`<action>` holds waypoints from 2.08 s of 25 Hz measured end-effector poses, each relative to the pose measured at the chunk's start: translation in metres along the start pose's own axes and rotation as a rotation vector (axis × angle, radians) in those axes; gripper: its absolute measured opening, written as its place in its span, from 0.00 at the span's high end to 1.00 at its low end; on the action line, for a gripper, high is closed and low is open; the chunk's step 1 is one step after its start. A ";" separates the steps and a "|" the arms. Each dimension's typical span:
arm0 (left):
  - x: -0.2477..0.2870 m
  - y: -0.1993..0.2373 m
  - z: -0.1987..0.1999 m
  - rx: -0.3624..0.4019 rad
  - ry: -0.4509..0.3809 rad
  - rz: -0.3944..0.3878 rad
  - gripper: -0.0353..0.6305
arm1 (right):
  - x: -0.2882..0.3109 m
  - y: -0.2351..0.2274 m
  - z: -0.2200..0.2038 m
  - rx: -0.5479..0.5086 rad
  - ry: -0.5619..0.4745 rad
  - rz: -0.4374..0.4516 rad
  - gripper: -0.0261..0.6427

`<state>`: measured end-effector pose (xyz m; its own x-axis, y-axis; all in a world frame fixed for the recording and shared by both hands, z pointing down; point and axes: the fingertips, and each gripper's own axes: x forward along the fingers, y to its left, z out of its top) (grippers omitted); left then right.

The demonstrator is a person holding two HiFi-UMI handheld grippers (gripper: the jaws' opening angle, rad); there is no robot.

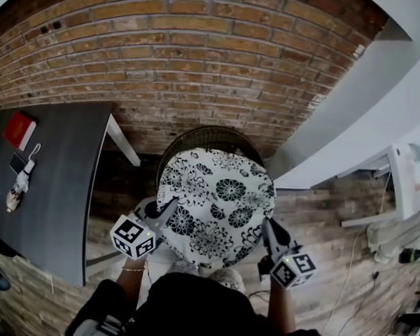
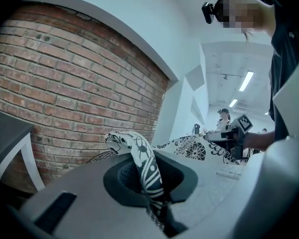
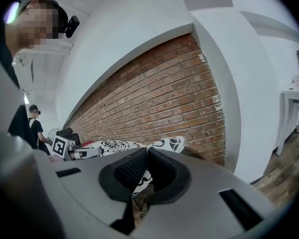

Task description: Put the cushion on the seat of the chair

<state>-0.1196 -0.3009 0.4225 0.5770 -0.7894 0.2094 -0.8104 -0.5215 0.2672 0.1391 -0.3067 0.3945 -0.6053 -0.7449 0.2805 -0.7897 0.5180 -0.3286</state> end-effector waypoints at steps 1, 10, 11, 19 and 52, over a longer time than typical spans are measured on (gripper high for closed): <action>0.002 0.004 -0.002 -0.006 0.002 0.002 0.93 | 0.004 -0.001 -0.002 -0.001 0.008 0.000 0.95; 0.017 0.019 -0.020 -0.046 0.035 0.055 0.93 | 0.033 -0.026 -0.015 0.006 0.086 0.032 0.95; 0.018 0.020 -0.022 -0.049 0.037 0.068 0.93 | 0.039 -0.027 -0.017 0.017 0.092 0.049 0.95; 0.035 0.033 -0.042 -0.087 0.054 0.169 0.93 | 0.077 -0.057 -0.040 -0.044 0.210 0.134 0.95; 0.146 0.078 -0.166 -0.145 0.165 0.267 0.93 | 0.171 -0.195 -0.190 -0.076 0.496 0.111 0.95</action>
<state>-0.0818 -0.4027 0.6300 0.3652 -0.8226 0.4358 -0.9188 -0.2432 0.3109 0.1702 -0.4554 0.6777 -0.6455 -0.4044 0.6479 -0.7121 0.6253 -0.3192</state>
